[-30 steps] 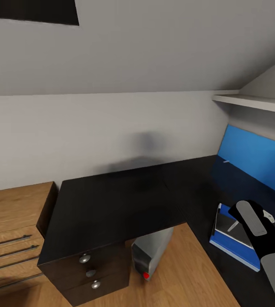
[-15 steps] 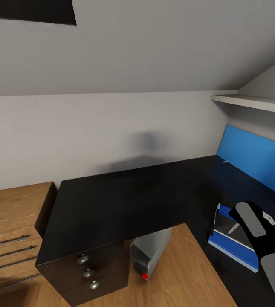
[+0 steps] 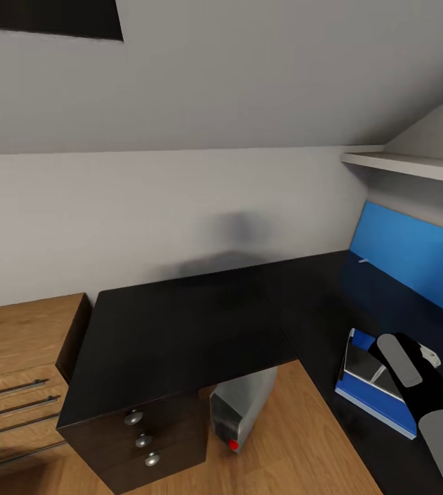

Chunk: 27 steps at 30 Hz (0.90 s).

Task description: In the bedroom, organize the workspace by keeping the computer under the desk, ensuring the monitor is on the desk, placing the keyboard on the desk next to the monitor, placing the mouse on the desk next to the keyboard, moving the folder from the swivel chair onto the desk next to the mouse, stacking the notebook on top of the folder with the pen on top of the notebook, and positioning the swivel chair next to the desk.

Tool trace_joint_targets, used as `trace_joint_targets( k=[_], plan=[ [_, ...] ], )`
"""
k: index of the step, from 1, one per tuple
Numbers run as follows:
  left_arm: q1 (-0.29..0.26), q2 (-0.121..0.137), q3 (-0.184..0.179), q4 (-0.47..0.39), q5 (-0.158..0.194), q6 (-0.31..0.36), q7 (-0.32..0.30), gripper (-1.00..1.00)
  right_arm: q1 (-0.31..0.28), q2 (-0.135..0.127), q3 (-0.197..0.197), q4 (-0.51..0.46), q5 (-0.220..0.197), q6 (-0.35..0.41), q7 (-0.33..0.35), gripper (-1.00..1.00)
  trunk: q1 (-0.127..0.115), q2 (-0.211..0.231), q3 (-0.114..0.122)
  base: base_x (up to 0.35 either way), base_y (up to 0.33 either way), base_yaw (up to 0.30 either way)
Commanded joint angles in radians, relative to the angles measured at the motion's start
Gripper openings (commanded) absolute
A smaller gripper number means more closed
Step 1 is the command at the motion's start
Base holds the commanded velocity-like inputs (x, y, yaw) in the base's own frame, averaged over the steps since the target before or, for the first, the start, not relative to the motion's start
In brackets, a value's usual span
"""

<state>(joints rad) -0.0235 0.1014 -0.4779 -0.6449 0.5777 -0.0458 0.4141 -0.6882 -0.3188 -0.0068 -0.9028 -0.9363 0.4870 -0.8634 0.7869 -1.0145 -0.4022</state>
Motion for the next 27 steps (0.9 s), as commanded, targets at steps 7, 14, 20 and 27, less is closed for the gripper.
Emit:
trace_joint_targets(
  k=[7, 14, 20, 27],
  plan=[
    [-0.001, 0.001, -0.010, -0.001, 0.010, -0.005, 0.008, 1.00, -0.001, 0.000, -0.001, -0.001, -0.002, 0.004, -0.002, -1.00, 0.000, -0.001, -0.001, 0.000, 0.000, 0.000],
    [-0.001, 0.001, -0.010, -0.001, 0.010, -0.005, 0.008, 1.00, -0.001, 0.000, -0.001, -0.001, -0.001, 0.004, -0.002, -1.00, 0.000, -0.001, -0.001, 0.000, 0.000, 0.000],
    [-0.001, 0.001, -0.011, -0.001, 0.009, -0.005, 0.008, 1.00, -0.001, 0.000, -0.001, -0.002, -0.001, 0.004, -0.002, -1.00, 0.000, -0.001, -0.001, 0.000, 0.000, 0.000],
    [-0.001, 0.001, -0.014, -0.001, 0.008, -0.005, 0.008, 1.00, -0.001, 0.000, 0.001, -0.002, -0.001, 0.004, -0.002, 1.00, 0.000, -0.001, -0.001, 0.000, 0.000, 0.000]
  ],
)
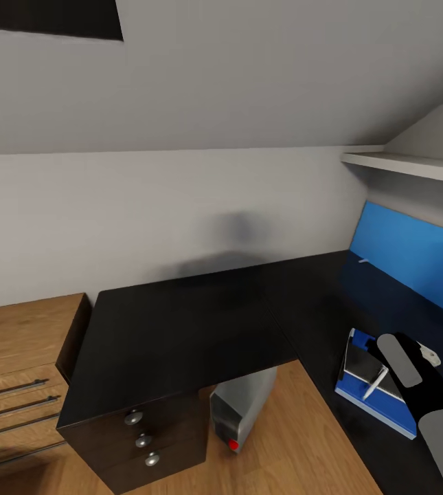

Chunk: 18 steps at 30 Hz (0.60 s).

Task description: In the bedroom, organize the workspace by keeping the computer under the desk, ensuring the monitor is on the desk, placing the keyboard on the desk next to the monitor, placing the mouse on the desk next to the keyboard, moving the folder from the swivel chair onto the desk next to the mouse, stacking the notebook on top of the folder with the pen on top of the notebook, and positioning the swivel chair next to the desk.

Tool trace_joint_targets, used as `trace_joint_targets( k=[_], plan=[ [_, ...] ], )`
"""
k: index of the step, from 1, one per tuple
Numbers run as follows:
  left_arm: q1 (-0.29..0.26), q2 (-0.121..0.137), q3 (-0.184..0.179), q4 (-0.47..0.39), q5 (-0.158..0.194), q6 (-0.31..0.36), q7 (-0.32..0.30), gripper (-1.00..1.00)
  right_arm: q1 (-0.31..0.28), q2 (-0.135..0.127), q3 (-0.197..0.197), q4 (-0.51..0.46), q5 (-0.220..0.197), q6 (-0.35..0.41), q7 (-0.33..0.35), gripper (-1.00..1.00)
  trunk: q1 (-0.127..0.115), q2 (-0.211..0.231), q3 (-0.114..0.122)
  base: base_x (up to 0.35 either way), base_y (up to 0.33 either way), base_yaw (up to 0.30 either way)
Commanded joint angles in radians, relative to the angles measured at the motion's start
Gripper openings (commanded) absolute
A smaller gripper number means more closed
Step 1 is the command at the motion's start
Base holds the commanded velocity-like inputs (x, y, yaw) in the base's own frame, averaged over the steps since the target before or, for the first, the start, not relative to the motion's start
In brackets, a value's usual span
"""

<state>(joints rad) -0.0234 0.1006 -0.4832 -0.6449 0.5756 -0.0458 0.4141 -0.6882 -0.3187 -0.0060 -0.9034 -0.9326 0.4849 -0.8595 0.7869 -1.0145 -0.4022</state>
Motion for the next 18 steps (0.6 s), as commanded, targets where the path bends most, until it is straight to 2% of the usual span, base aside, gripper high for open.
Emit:
trace_joint_targets(
  k=[1, 8, 13, 15, 18],
  plan=[
    [-0.001, 0.001, -0.009, -0.001, 0.010, -0.005, 0.008, 1.00, -0.001, 0.000, 0.000, -0.002, -0.005, 0.006, -0.006, 1.00, 0.000, -0.001, -0.001, 0.000, 0.000, 0.000],
    [-0.001, 0.001, -0.009, -0.001, 0.011, -0.005, 0.008, 1.00, -0.001, 0.000, 0.001, -0.003, -0.005, 0.006, -0.006, 1.00, 0.000, -0.001, -0.001, 0.000, 0.000, 0.000],
    [-0.001, 0.002, -0.007, -0.001, 0.013, -0.005, 0.008, 1.00, -0.001, 0.005, 0.003, -0.039, -0.004, 0.004, -0.016, 1.00, 0.000, -0.001, -0.001, 0.000, 0.000, 0.000],
    [-0.001, 0.001, -0.007, -0.001, 0.013, -0.005, 0.008, 1.00, -0.001, 0.027, 0.003, -0.085, -0.004, 0.004, -0.034, 1.00, 0.000, -0.001, -0.001, 0.000, 0.000, 0.000],
    [-0.001, 0.002, -0.006, -0.001, 0.014, -0.005, 0.008, 1.00, -0.001, 0.093, 0.020, -0.109, 0.025, 0.004, -0.067, 1.00, 0.000, -0.001, -0.001, 0.000, 0.000, 0.000]
  ],
)
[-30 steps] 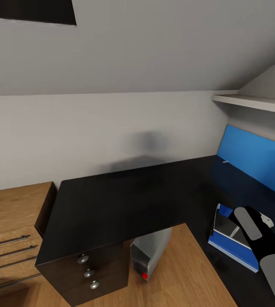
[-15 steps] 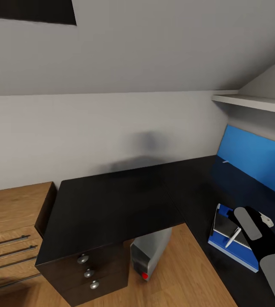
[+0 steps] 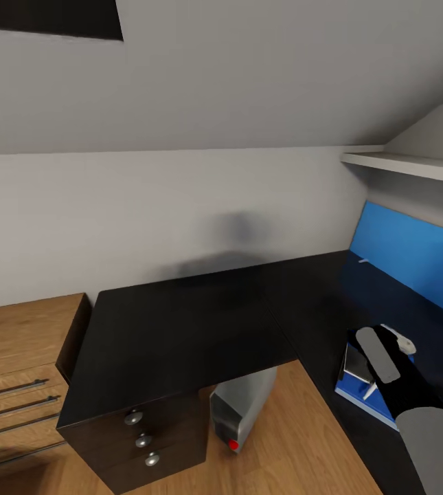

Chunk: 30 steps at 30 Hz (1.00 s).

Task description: In the bedroom, organize the workspace by keeping the computer under the desk, ensuring the monitor is on the desk, placing the keyboard on the desk next to the monitor, placing the mouse on the desk next to the keyboard, moving the folder from the swivel chair onto the desk next to the mouse, stacking the notebook on top of the folder with the pen on top of the notebook, and positioning the swivel chair next to the desk.

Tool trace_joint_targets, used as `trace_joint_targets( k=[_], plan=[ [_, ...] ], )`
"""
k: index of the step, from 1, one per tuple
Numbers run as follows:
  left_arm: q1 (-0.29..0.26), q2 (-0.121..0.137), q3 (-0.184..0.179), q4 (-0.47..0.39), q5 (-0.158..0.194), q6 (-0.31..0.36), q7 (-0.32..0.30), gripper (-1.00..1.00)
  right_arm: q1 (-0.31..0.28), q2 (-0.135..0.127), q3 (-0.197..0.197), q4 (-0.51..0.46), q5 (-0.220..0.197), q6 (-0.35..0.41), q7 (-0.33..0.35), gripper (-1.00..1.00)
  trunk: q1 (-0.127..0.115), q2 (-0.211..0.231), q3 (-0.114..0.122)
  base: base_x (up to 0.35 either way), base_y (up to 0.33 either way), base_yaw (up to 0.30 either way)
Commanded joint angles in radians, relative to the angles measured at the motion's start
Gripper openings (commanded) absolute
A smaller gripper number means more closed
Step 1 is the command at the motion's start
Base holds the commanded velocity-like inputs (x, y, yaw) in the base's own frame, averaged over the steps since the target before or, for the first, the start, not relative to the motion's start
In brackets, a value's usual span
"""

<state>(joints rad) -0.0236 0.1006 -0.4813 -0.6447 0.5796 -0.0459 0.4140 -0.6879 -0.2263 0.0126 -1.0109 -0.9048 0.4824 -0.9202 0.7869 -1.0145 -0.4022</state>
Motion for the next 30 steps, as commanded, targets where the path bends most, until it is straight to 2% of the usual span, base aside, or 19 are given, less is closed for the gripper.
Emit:
trace_joint_targets(
  k=[1, 3, 4, 5, 7, 8, 9, 12, 14, 16, 17, 20, 21, 24, 27, 28, 30],
  plan=[
    [-0.001, 0.002, -0.008, -0.001, 0.010, -0.005, 0.008, 1.00, -0.001, 0.013, 0.007, -0.003, 0.008, 0.007, -0.011, 1.00, 0.000, -0.001, -0.001, 0.000, 0.000, 0.000],
    [-0.001, 0.002, -0.008, -0.001, 0.012, -0.005, 0.008, 1.00, -0.001, 0.062, 0.027, -0.007, 0.058, 0.007, -0.023, 1.00, 0.000, -0.001, -0.001, 0.000, 0.000, 0.000],
    [-0.001, 0.002, -0.008, -0.001, 0.012, -0.005, 0.008, 1.00, 0.000, 0.076, 0.031, -0.007, 0.071, 0.007, -0.024, 1.00, 0.000, -0.001, -0.001, 0.000, 0.000, 0.000],
    [-0.001, 0.002, -0.008, -0.001, 0.012, -0.005, 0.008, 1.00, 0.003, 0.123, 0.039, -0.007, 0.110, 0.007, -0.027, 1.00, 0.000, -0.001, -0.001, 0.000, 0.000, 0.000],
    [-0.001, 0.002, -0.008, -0.001, 0.012, -0.005, 0.008, 1.00, 0.008, 0.157, 0.042, -0.006, 0.137, 0.007, -0.027, 1.00, 0.000, -0.001, -0.001, 0.000, 0.000, 0.000],
    [-0.001, 0.002, -0.007, -0.001, 0.013, -0.005, 0.008, 1.00, 0.014, 0.189, 0.044, -0.004, 0.163, 0.007, -0.027, 1.00, 0.000, -0.001, -0.001, 0.000, 0.000, 0.000],
    [-0.001, 0.002, -0.007, -0.001, 0.013, -0.005, 0.008, 1.00, 0.017, 0.205, 0.045, -0.004, 0.177, 0.007, -0.027, 1.00, 0.000, -0.001, -0.001, 0.000, 0.000, 0.000],
    [-0.001, 0.002, -0.005, -0.001, 0.014, -0.005, 0.008, 1.00, 0.034, 0.289, 0.048, 0.002, 0.247, 0.007, -0.022, 1.00, 0.000, -0.001, -0.001, 0.000, 0.000, 0.000],
    [-0.001, 0.002, -0.004, -0.001, 0.014, -0.005, 0.008, 1.00, 0.038, 0.310, 0.053, 0.009, 0.263, 0.007, -0.021, 1.00, 0.000, -0.001, -0.001, 0.000, 0.000, 0.000],
    [-0.001, 0.002, -0.004, -0.001, 0.015, -0.005, 0.009, 1.00, 0.042, 0.330, 0.074, 0.019, 0.278, 0.007, -0.019, 1.00, 0.000, -0.001, -0.001, 0.000, 0.000, 0.000],
    [-0.001, 0.002, -0.003, -0.001, 0.015, -0.005, 0.009, 1.00, 0.044, 0.340, 0.106, 0.025, 0.285, 0.007, -0.019, 1.00, 0.000, -0.001, -0.001, 0.000, 0.000, 0.000],
    [-0.001, 0.005, 0.000, -0.001, 0.017, -0.005, 0.009, 1.00, 0.046, 0.348, 0.154, 0.031, 0.289, 0.007, -0.018, 1.00, 0.000, -0.001, -0.001, 0.000, 0.000, 0.000],
    [-0.001, 0.007, 0.008, -0.001, 0.018, -0.005, 0.009, 1.00, 0.046, 0.352, 0.195, 0.036, 0.290, 0.007, -0.018, 1.00, 0.000, -0.001, -0.001, 0.000, 0.000, 0.000],
    [-0.001, 0.008, 0.037, -0.001, 0.018, -0.005, 0.009, 1.00, 0.047, 0.358, 0.275, 0.071, 0.289, -0.003, -0.003, 1.00, 0.000, -0.001, -0.001, -0.004, 0.000, 0.000],
    [-0.001, 0.008, 0.050, -0.001, 0.018, -0.005, 0.009, 1.00, 0.053, 0.358, 0.311, 0.096, 0.289, -0.032, 0.022, 1.00, 0.000, -0.001, -0.001, -0.114, 0.000, 0.000],
    [-0.001, 0.010, 0.058, -0.001, 0.018, -0.006, 0.009, 1.00, 0.089, 0.358, 0.344, 0.108, 0.292, -0.063, 0.040, 1.00, 0.000, -0.001, -0.001, -0.282, 0.000, 0.000],
    [-0.001, 0.011, 0.065, -0.001, 0.018, -0.005, 0.009, 1.00, 0.116, 0.356, 0.370, 0.111, 0.295, -0.079, 0.044, 1.00, 0.000, -0.001, -0.001, -0.305, 0.000, 0.000]
  ],
)
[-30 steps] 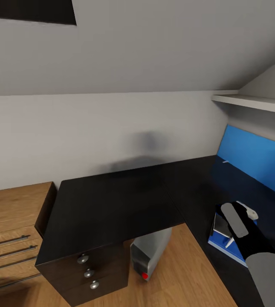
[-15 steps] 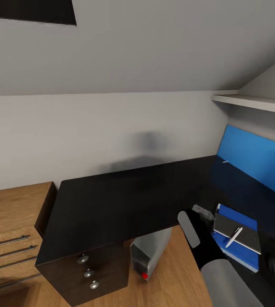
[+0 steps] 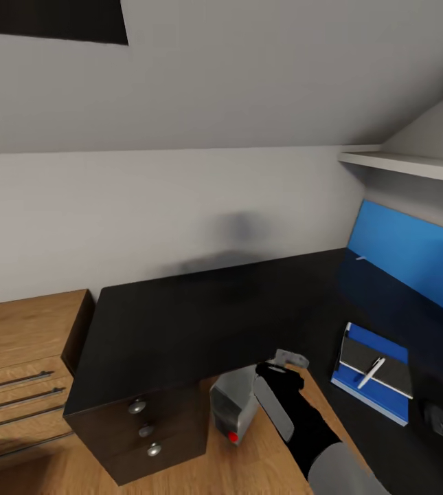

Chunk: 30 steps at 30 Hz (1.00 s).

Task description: In the bedroom, organize the workspace by keeping the computer under the desk, ensuring the monitor is on the desk, placing the keyboard on the desk next to the monitor, placing the mouse on the desk next to the keyboard, moving the folder from the swivel chair onto the desk next to the mouse, stacking the notebook on top of the folder with the pen on top of the notebook, and positioning the swivel chair next to the desk.

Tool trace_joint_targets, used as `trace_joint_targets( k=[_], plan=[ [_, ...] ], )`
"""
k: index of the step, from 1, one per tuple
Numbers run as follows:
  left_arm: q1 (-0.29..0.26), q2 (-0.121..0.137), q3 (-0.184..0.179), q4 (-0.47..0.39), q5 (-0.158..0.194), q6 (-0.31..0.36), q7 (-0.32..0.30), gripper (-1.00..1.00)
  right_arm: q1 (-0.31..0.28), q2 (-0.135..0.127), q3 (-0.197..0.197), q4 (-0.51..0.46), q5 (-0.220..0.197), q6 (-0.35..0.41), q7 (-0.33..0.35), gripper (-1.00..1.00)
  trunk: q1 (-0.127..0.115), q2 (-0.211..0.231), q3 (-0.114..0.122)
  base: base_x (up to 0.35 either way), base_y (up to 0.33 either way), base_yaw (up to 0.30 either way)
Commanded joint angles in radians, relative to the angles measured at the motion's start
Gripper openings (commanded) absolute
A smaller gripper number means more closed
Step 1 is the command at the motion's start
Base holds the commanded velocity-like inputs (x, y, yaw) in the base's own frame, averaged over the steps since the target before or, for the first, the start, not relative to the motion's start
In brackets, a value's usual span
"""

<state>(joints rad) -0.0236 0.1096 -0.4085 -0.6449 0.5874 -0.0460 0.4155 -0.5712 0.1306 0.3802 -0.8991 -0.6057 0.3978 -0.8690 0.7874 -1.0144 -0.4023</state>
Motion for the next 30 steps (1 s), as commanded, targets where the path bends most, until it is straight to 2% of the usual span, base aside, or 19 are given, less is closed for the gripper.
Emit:
trace_joint_targets(
  k=[1, 3, 4, 5, 7, 8, 9, 10, 12, 15, 17, 20, 21, 23, 25, 30],
  plan=[
    [-0.001, 0.002, -0.003, -0.001, 0.011, -0.004, 0.008, 1.00, 0.014, -0.003, 0.024, 0.000, -0.003, -0.005, -0.005, 1.00, 0.000, -0.001, -0.001, -0.318, 0.000, 0.000],
    [-0.001, 0.002, 0.007, -0.001, 0.010, -0.004, 0.008, 1.00, 0.047, -0.005, 0.063, 0.006, -0.002, -0.030, -0.003, 1.00, 0.000, -0.001, -0.001, -0.327, 0.000, 0.000],
    [-0.001, 0.001, 0.013, -0.001, 0.011, -0.005, 0.008, 1.00, 0.152, -0.022, 0.193, 0.126, 0.005, -0.201, 0.058, 1.00, 0.000, -0.001, -0.001, -0.336, 0.000, 0.000],
    [-0.001, 0.002, 0.015, -0.001, 0.011, -0.005, 0.008, 1.00, 0.156, -0.025, 0.247, 0.207, 0.015, -0.280, 0.090, 1.00, 0.000, -0.001, -0.001, -0.336, 0.000, 0.000],
    [-0.001, 0.003, 0.019, 0.000, 0.011, -0.005, 0.008, 1.00, 0.157, -0.024, 0.282, 0.245, 0.021, -0.318, 0.108, 1.00, 0.000, -0.001, -0.001, -0.336, 0.000, 0.000],
    [-0.001, 0.003, 0.044, 0.003, 0.011, -0.005, 0.008, 1.00, 0.158, -0.024, 0.353, 0.318, 0.027, -0.386, 0.132, 1.00, 0.000, -0.001, -0.001, -0.336, 0.000, 0.000],
    [-0.001, 0.004, 0.123, 0.015, 0.011, -0.006, 0.008, 1.00, 0.159, -0.023, 0.425, 0.466, 0.026, -0.499, 0.174, 1.00, 0.000, -0.001, -0.001, -0.336, 0.000, 0.000],
    [-0.001, 0.003, 0.152, 0.017, 0.012, -0.005, 0.007, 1.00, 0.159, -0.021, 0.432, 0.540, 0.024, -0.547, 0.231, 1.00, 0.000, -0.001, -0.001, -0.337, 0.000, 0.000],
    [-0.001, 0.003, 0.182, 0.027, 0.012, -0.006, 0.007, 1.00, 0.159, -0.018, 0.438, 0.651, 0.026, -0.634, 0.354, 1.00, 0.000, -0.001, -0.001, -0.337, 0.000, 0.000],
    [-0.001, 0.001, 0.194, 0.073, 0.011, -0.011, 0.005, 1.00, 0.159, -0.020, 0.438, 0.730, 0.026, -0.684, 0.430, 1.00, 0.000, -0.001, -0.001, -0.336, 0.000, 0.000],
    [-0.001, 0.000, 0.200, 0.099, 0.012, -0.049, 0.005, 1.00, 0.159, -0.025, 0.436, 0.764, 0.024, -0.695, 0.448, 1.00, 0.000, -0.001, -0.001, -0.336, 0.000, 0.000],
    [-0.001, -0.004, 0.197, 0.188, 0.010, -0.158, -0.002, 1.00, 0.159, -0.028, 0.436, 0.830, 0.022, -0.724, 0.461, 1.00, 0.000, -0.001, -0.001, -0.336, -0.011, 0.000],
    [-0.001, -0.006, 0.195, 0.303, 0.008, -0.238, -0.086, 1.00, 0.162, -0.026, 0.438, 0.871, 0.021, -0.773, 0.470, 1.00, 0.000, -0.001, -0.001, -0.244, -0.118, 0.074],
    [-0.001, -0.007, 0.199, 0.354, 0.010, -0.267, -0.154, 1.00, 0.171, -0.024, 0.438, 0.878, 0.021, -0.788, 0.473, 1.00, 0.000, -0.001, 0.000, -0.135, -0.069, 0.156],
    [-0.001, -0.007, 0.201, 0.392, 0.010, -0.281, -0.194, 1.00, 0.176, -0.022, 0.438, 0.882, 0.021, -0.794, 0.474, 1.00, 0.000, -0.001, 0.001, -0.055, -0.028, 0.218],
    [-0.001, -0.007, 0.203, 0.417, 0.011, -0.290, -0.217, 1.00, 0.181, -0.027, 0.436, 0.885, 0.019, -0.796, 0.475, 1.00, 0.000, -0.001, 0.002, -0.017, -0.009, 0.256]
  ],
)
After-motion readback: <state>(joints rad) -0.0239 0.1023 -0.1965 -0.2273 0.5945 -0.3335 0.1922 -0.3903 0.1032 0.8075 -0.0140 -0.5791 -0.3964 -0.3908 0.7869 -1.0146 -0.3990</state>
